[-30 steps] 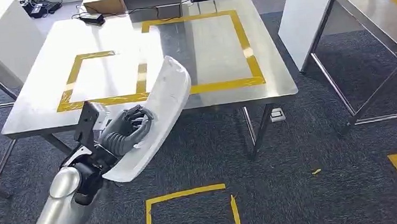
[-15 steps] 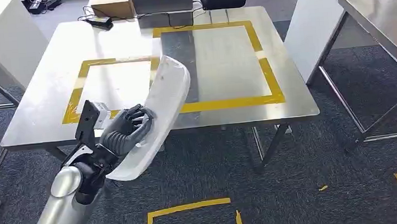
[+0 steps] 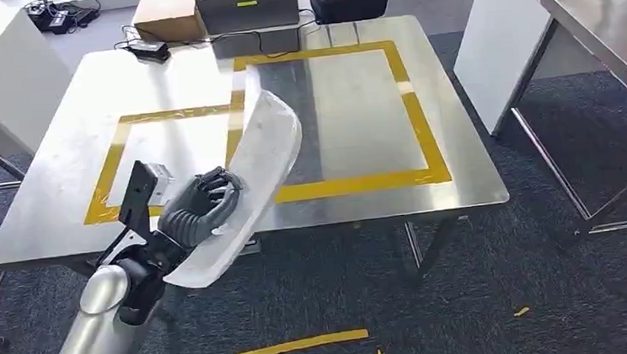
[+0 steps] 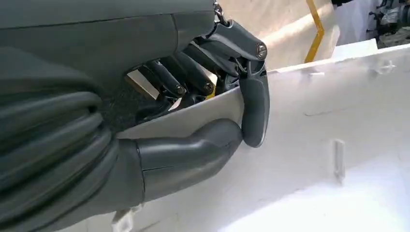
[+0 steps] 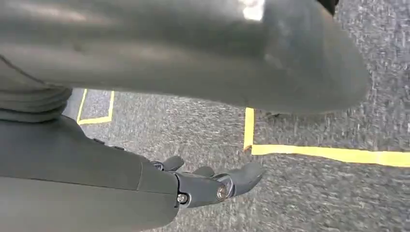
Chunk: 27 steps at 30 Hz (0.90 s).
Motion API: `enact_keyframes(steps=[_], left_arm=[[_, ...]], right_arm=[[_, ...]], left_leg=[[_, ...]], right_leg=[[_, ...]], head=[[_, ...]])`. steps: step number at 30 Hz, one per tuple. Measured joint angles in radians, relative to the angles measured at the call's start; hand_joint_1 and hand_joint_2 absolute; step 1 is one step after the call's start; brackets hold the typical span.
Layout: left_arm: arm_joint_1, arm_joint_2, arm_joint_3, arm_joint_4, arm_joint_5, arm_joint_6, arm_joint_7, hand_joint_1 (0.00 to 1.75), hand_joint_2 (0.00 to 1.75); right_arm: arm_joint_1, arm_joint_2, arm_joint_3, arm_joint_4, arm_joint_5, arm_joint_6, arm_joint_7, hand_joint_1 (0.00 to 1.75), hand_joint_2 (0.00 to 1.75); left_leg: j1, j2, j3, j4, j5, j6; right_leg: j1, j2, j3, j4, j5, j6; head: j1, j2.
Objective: Take the parts from the cabinet and place them on the table.
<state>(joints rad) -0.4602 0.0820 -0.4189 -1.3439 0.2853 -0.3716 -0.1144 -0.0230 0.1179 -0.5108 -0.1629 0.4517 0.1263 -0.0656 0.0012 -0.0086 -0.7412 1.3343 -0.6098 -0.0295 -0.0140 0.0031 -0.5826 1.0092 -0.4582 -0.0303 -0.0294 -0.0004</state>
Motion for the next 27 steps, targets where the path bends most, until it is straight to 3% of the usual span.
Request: enact_keyframes(steps=[1, 2, 4, 5, 6, 7, 8, 9, 13, 15, 17, 19, 23, 27], left_arm=[[0.003, 0.001, 0.000, 0.000, 0.000, 0.000, 0.000, 1.75, 1.75], [0.003, 0.001, 0.000, 0.001, 0.000, 0.001, 0.001, 1.75, 1.75], [0.001, 0.004, 0.000, 0.003, -0.001, 0.005, 0.007, 1.75, 1.75], [0.000, 0.006, 0.001, 0.008, -0.003, 0.008, 0.010, 1.75, 1.75], [-0.004, 0.008, 0.002, 0.017, -0.008, 0.016, 0.011, 1.75, 1.75], [-0.008, 0.008, 0.004, 0.027, -0.019, 0.027, 0.013, 1.75, 1.75], [-0.010, 0.008, 0.008, 0.038, -0.040, 0.048, 0.007, 1.75, 1.75], [-0.019, 0.012, 0.017, 0.059, -0.075, 0.089, -0.005, 1.75, 1.75], [-0.070, 0.021, 0.069, 0.168, -0.256, 0.275, -0.068, 1.75, 1.75], [-0.108, 0.031, 0.103, 0.256, -0.364, 0.405, -0.095, 1.75, 1.75], [-0.152, 0.042, 0.143, 0.372, -0.474, 0.587, -0.115, 1.75, 1.75], [-0.197, 0.059, 0.184, 0.490, -0.518, 0.672, -0.137, 1.75, 1.75], [-0.266, 0.103, 0.272, 0.702, -0.497, 0.697, -0.135, 1.75, 1.75], [-0.297, 0.138, 0.334, 0.833, -0.490, 0.713, -0.110, 1.75, 1.75]], right_arm=[[0.001, 0.000, 0.000, 0.000, 0.001, 0.000, 0.000, 0.00, 0.00], [0.001, 0.000, 0.000, 0.000, 0.003, 0.000, 0.000, 0.00, 0.00], [0.000, 0.001, 0.000, 0.000, 0.007, -0.001, 0.000, 0.00, 0.00], [0.000, 0.002, 0.000, 0.000, 0.009, -0.001, 0.000, 0.00, 0.00], [-0.002, 0.002, 0.000, 0.000, 0.010, -0.001, 0.003, 0.00, 0.00], [-0.005, 0.002, 0.000, 0.000, 0.012, 0.000, 0.004, 0.00, 0.00], [-0.004, 0.002, 0.000, 0.000, 0.013, 0.000, 0.004, 0.00, 0.00], [-0.005, 0.002, 0.000, 0.000, 0.014, 0.000, 0.003, 0.00, 0.00], [-0.006, 0.003, 0.000, 0.000, 0.021, 0.000, 0.003, 0.00, 0.00], [-0.009, 0.003, 0.000, 0.000, 0.028, 0.000, 0.003, 0.00, 0.00], [-0.012, 0.003, 0.000, 0.000, 0.036, 0.002, 0.007, 0.00, 0.00], [-0.011, 0.004, 0.000, 0.000, 0.044, 0.003, 0.012, 0.00, 0.00], [-0.011, 0.004, 0.000, 0.000, 0.048, 0.018, 0.011, 0.00, 0.00], [-0.008, 0.004, 0.000, 0.000, 0.044, 0.023, 0.009, 0.00, 0.00]], left_leg=[[0.002, 0.001, -0.005, -0.014, 0.014, -0.001], [0.004, 0.003, 0.009, -0.067, 0.059, -0.001], [0.007, 0.004, 0.077, -0.249, 0.185, -0.001], [0.008, 0.006, 0.099, -0.319, 0.222, 0.000], [0.001, 0.006, 0.095, -0.321, 0.182, 0.008], [0.000, 0.006, 0.101, -0.316, 0.194, 0.016], [0.006, 0.004, 0.101, -0.319, 0.215, 0.017], [0.004, 0.003, 0.101, -0.317, 0.212, 0.015], [0.001, 0.001, 0.100, -0.317, 0.208, 0.023], [0.000, 0.001, 0.100, -0.317, 0.205, 0.028], [0.000, 0.002, 0.100, -0.317, 0.204, 0.029], [0.000, 0.004, 0.100, -0.317, 0.204, 0.029], [0.000, 0.003, 0.101, -0.317, 0.206, 0.030], [0.001, 0.004, 0.102, -0.319, 0.206, 0.029]], right_leg=[[-0.001, 0.001, 0.010, 0.000, -0.006, 0.002], [-0.002, 0.001, 0.021, 0.001, -0.014, 0.004], [-0.006, 0.001, 0.043, 0.001, -0.030, 0.012], [-0.005, 0.001, 0.046, 0.001, -0.036, 0.018], [-0.003, 0.003, 0.047, 0.004, -0.041, 0.025], [-0.003, 0.001, 0.041, 0.004, -0.045, 0.032], [0.002, 0.001, 0.042, 0.011, -0.054, 0.031], [0.002, 0.001, 0.044, 0.009, -0.047, 0.004], [0.001, 0.000, 0.050, -0.005, -0.048, 0.005], [0.001, 0.000, 0.053, -0.010, -0.048, 0.017], [0.000, 0.000, 0.053, -0.014, -0.046, 0.032], [0.000, 0.001, 0.054, -0.015, -0.046, 0.038], [0.000, 0.001, 0.053, -0.014, -0.046, 0.042], [0.000, 0.001, 0.053, -0.013, -0.046, 0.042]], head=[[0.000, 0.000], [0.000, 0.000], [0.000, 0.000], [0.000, 0.000], [-0.001, 0.000], [0.000, 0.000], [0.001, 0.000], [0.000, 0.000], [0.000, 0.000], [0.001, 0.000], [0.000, 0.000], [0.000, 0.000], [0.000, 0.000], [0.000, 0.000]])
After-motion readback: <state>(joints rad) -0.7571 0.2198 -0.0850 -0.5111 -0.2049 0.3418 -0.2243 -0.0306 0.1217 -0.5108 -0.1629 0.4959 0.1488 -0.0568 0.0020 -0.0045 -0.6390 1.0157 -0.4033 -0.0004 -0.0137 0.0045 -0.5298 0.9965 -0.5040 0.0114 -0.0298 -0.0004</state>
